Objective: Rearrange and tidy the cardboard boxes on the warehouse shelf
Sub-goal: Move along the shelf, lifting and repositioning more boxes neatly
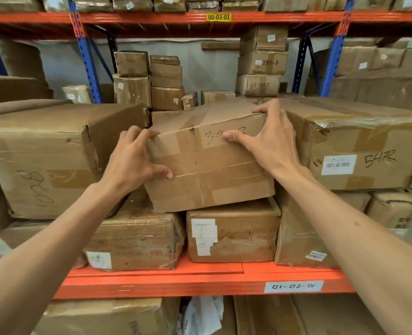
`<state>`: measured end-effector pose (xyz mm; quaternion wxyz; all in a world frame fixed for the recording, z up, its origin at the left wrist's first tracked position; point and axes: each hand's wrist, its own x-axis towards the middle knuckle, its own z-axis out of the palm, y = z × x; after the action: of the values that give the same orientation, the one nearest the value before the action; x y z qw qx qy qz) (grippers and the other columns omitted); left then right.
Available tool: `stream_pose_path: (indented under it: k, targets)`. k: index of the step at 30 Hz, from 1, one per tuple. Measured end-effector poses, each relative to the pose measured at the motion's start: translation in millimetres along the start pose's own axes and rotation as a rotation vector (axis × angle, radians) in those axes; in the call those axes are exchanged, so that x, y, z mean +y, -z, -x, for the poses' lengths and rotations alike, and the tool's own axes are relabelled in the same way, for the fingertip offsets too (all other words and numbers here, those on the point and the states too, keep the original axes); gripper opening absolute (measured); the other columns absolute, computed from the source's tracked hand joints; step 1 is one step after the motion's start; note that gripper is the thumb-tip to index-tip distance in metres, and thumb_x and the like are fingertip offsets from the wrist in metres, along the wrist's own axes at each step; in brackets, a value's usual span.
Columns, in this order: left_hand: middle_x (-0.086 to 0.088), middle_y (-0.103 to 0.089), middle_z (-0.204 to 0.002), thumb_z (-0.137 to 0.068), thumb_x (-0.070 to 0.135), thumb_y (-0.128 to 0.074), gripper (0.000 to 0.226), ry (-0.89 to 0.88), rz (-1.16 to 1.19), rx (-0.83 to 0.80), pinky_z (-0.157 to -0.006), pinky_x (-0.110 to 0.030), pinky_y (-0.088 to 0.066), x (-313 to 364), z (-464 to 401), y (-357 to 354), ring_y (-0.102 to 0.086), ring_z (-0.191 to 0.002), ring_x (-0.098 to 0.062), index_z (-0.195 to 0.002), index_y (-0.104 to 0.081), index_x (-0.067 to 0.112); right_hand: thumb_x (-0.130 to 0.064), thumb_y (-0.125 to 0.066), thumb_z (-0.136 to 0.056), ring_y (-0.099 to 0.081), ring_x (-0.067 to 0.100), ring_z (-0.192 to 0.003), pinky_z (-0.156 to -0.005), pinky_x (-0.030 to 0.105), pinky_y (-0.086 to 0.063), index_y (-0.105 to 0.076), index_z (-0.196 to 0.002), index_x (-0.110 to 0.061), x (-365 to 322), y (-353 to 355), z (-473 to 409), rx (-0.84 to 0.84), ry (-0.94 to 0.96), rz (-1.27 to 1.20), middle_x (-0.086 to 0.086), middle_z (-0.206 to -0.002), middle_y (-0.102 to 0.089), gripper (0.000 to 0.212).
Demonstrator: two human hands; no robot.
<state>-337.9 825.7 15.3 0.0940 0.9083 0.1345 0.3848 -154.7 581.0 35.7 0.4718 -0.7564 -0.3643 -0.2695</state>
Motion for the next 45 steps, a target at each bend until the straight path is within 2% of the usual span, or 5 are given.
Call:
stream_pose_path:
  k: [8,13,19,36,45]
  targets:
    - [-0.012,-0.031,-0.158,-0.054,0.05,-0.095,0.097,0.134,0.176,-0.15,-0.117,-0.053,-0.029,8,-22,2,-0.029,-0.146,-0.036,-0.142,-0.055,0.04,-0.084,-0.067,-0.069,-0.051,0.018,-0.101,-0.078,0.038,-0.043,-0.047,-0.109,-0.027,17,22,12,-0.085,0.027,0.28,0.001,-0.122,-0.051,0.073]
    - [-0.009,-0.041,-0.151,-0.054,0.048,-0.096,0.096,0.184,0.222,-0.141,-0.115,-0.049,-0.033,16,-17,6,-0.037,-0.141,-0.033,-0.141,-0.059,0.034,-0.092,-0.056,-0.068,-0.032,0.034,-0.147,-0.121,0.053,-0.01,-0.037,-0.154,-0.031,4,38,-12,-0.54,0.153,0.615,0.01,-0.16,-0.037,0.107]
    - [-0.005,-0.054,-0.139,-0.066,0.045,-0.092,0.079,0.102,0.227,-0.08,-0.109,-0.047,-0.041,42,-2,2,-0.049,-0.13,-0.028,-0.137,-0.064,0.025,-0.075,-0.073,-0.071,-0.049,0.036,-0.133,-0.105,0.051,-0.043,-0.032,-0.157,-0.027,3,52,-22,-0.664,0.104,0.708,0.009,-0.152,-0.048,0.106]
    - [0.01,-0.049,-0.126,-0.073,0.041,-0.088,0.07,0.027,0.235,-0.074,-0.099,-0.031,-0.038,32,-15,-8,-0.043,-0.119,-0.012,-0.137,-0.064,0.027,-0.062,-0.071,-0.084,-0.062,0.037,-0.103,-0.071,0.038,-0.041,-0.066,-0.131,-0.024,4,55,-31,-0.543,0.205,0.81,0.001,-0.081,-0.059,0.06]
    - [-0.001,-0.051,-0.142,-0.078,0.045,-0.084,0.072,-0.016,0.252,-0.113,-0.11,-0.048,-0.04,25,-9,-7,-0.048,-0.13,-0.024,-0.142,-0.058,0.024,-0.055,-0.084,-0.074,-0.055,0.038,-0.121,-0.098,0.045,-0.046,-0.053,-0.147,-0.029,-14,51,-26,-0.511,-0.035,0.729,0.016,-0.128,-0.065,0.083]
